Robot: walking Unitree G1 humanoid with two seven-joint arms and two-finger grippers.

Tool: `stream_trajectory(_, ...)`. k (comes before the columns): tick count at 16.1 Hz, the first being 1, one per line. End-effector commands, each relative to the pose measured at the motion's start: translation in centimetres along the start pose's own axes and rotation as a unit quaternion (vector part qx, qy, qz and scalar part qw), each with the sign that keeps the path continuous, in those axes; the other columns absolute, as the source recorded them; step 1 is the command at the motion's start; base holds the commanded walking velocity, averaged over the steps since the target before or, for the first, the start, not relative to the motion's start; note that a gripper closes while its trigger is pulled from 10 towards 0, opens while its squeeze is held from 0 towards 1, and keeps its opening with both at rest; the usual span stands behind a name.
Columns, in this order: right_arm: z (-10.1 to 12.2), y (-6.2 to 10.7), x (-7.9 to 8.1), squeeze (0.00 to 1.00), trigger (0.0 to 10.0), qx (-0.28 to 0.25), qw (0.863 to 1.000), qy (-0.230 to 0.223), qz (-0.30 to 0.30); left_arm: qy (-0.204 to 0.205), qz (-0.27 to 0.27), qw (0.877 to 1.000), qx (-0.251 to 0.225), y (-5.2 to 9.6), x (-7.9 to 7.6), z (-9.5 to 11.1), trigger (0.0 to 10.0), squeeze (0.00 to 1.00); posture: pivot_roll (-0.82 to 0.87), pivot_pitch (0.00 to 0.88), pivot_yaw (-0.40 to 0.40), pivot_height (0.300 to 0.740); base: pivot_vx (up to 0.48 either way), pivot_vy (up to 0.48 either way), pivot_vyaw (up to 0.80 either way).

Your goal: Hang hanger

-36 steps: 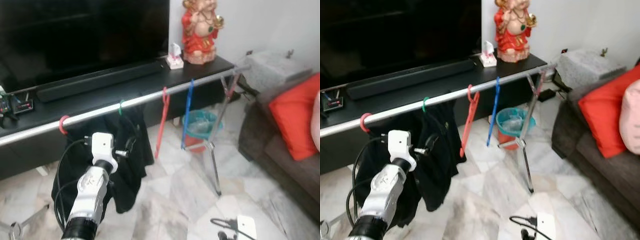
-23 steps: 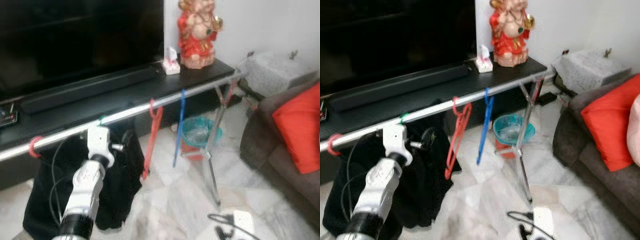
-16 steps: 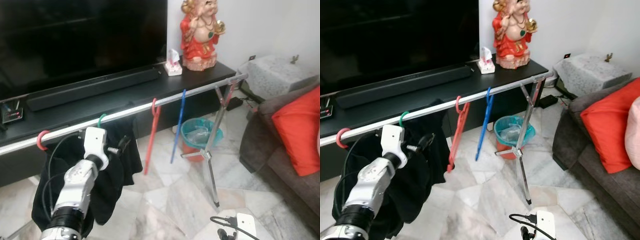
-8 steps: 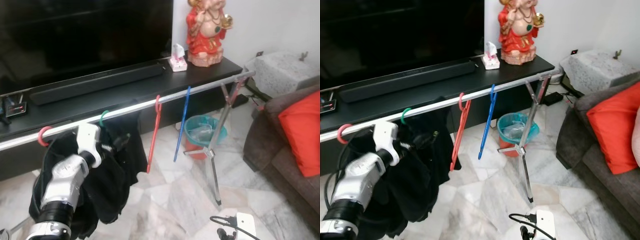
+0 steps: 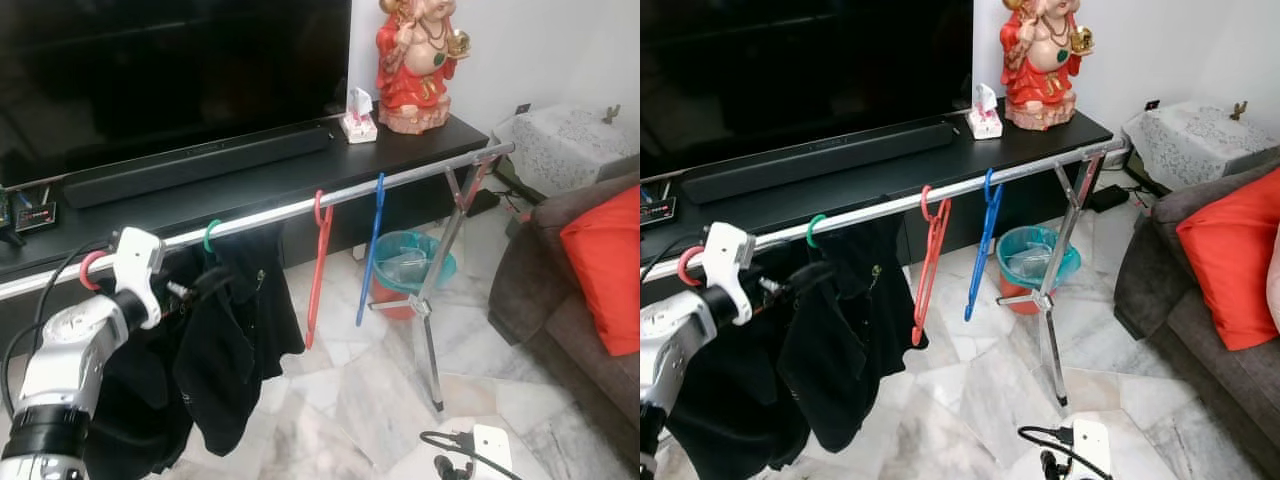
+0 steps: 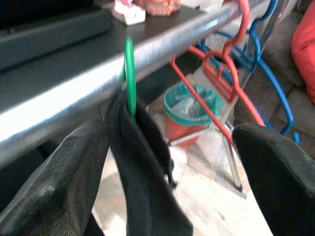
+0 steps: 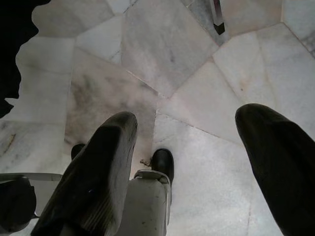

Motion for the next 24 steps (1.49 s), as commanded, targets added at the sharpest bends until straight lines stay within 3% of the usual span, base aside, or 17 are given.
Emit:
stream_trajectory(1, -0.2, 0.0, -0.1, 0.00, 10.0, 0.000, 1.000, -0.009, -0.005, 0.005, -0.004, 1.000, 0.012, 0.0, -0.2, -0.3, 10.0, 0.00, 0.04, 0.000, 0.011, 0.740, 0.000, 0.000, 0.00)
stream_trajectory(3, -0.2, 0.0, -0.1, 0.00, 10.0, 0.000, 1.000, -0.011, -0.006, 0.004, -0.007, 1.000, 0.028, -0.6, -1.1, -1.5, 10.0, 0.00, 0.04, 0.000, 0.016, 0.740, 0.000, 0.000, 0.00)
stream_trajectory(4, -0.2, 0.0, -0.1, 0.00, 10.0, 0.000, 1.000, -0.011, -0.006, 0.001, 0.017, 0.999, 0.033, -1.2, -1.2, -2.2, 10.0, 0.00, 0.03, 0.000, 0.016, 0.740, 0.000, 0.000, 0.00)
stream_trajectory(8, -0.3, 0.0, 0.1, 0.00, 10.0, -0.001, 1.000, -0.015, -0.006, 0.050, 0.011, 0.998, 0.023, -3.6, -2.9, -3.1, 10.0, 0.00, 0.02, 0.000, 0.024, 0.740, 0.000, 0.000, 0.00)
stream_trajectory(12, -0.2, 0.0, 0.1, 0.00, 10.0, -0.003, 1.000, -0.017, -0.006, 0.054, 0.023, 0.998, 0.027, -5.5, -3.8, -3.4, 10.0, 0.00, 0.02, 0.000, 0.027, 0.740, 0.000, 0.000, 0.00)
stream_trajectory(13, -0.2, 0.0, 0.1, 0.00, 10.0, -0.003, 1.000, -0.018, -0.006, 0.047, 0.027, 0.998, 0.022, -6.1, -4.0, -3.2, 10.0, 0.00, 0.01, 0.000, 0.028, 0.740, 0.000, 0.000, 0.00)
stream_trajectory(15, -0.2, 0.0, 0.1, 0.00, 10.0, -0.004, 1.000, -0.020, -0.006, 0.052, 0.080, 0.995, 0.002, -6.0, -2.7, -2.5, 10.0, 0.00, 0.01, 0.000, 0.025, 0.740, 0.000, 0.000, 0.00)
stream_trajectory(18, -0.1, 0.0, 0.0, 0.00, 10.0, -0.004, 1.000, -0.020, -0.007, 0.018, 0.070, 0.997, 0.025, -5.6, -2.7, -3.0, 10.0, 0.00, 0.03, 0.000, 0.019, 0.740, 0.000, 0.000, 0.00)
stream_trajectory(21, -0.1, 0.0, 0.1, 0.00, 10.0, -0.004, 1.000, -0.019, -0.003, -0.054, 0.007, 0.995, 0.082, -5.9, -4.5, -4.5, 10.0, 0.00, 0.03, 0.000, 0.016, 0.740, 0.000, 0.000, 0.00)
stream_trajectory(24, 0.0, 0.0, 0.1, 0.00, 10.0, -0.005, 1.000, -0.021, -0.004, -0.058, 0.014, 0.991, 0.120, -6.5, -5.0, -5.3, 10.0, 0.00, 0.03, 0.000, 0.016, 0.740, 0.000, 0.000, 0.00)
Point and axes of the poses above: a point about 5 cm out from each wrist's last joint towards the gripper, its own y axis pointing back from the gripper into the wrist, its own z axis along the axis of the wrist's last joint, x = y × z, the point moved 1 cm from there along -y, pointing out of the wrist towards the gripper, and after that the axes turned 12 degrees about -y, right-handed, at the moved point
